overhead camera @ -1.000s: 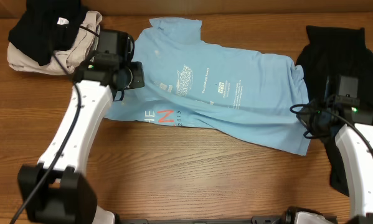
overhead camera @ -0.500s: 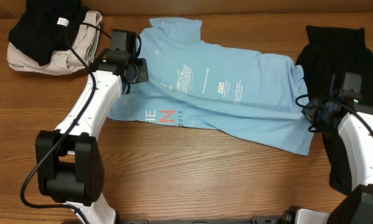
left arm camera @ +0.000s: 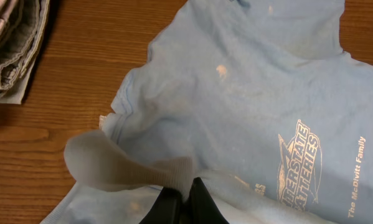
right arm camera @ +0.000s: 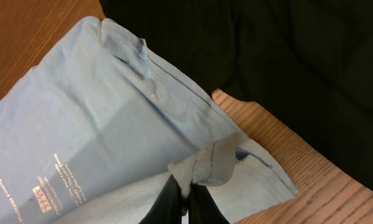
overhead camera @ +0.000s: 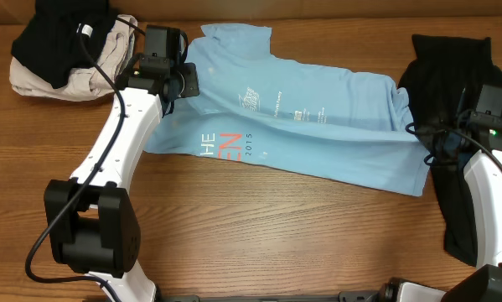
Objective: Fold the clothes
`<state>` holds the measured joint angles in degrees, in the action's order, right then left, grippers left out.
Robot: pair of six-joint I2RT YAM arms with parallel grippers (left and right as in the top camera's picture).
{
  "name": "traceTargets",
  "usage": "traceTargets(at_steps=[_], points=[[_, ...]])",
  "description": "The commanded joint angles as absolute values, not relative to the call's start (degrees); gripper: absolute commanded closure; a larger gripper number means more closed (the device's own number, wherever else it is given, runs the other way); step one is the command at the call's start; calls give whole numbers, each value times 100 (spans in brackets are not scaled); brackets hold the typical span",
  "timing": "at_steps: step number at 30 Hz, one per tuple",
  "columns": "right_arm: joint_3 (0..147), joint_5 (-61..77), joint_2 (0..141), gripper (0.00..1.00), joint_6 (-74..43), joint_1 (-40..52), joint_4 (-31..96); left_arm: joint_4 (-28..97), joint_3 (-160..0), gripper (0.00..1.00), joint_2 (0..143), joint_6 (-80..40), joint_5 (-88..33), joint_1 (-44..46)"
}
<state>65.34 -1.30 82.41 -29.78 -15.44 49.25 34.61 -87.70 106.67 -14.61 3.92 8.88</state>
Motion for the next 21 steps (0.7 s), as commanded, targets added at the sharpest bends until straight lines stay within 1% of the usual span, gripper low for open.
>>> traceTargets(at_steps=[1,11,21], points=[[6661,-143,8390,96,-2906,-1588,4888,3437,-8895,96,10567,-1369,493,869],[6628,-141,9135,96,-2845,-1588,4692,3356,-8886,96,10674,-1372,486,871],[6560,-141,9465,96,-2845,-1581,4501,2939,-8886,96,11502,-1372,489,871]])
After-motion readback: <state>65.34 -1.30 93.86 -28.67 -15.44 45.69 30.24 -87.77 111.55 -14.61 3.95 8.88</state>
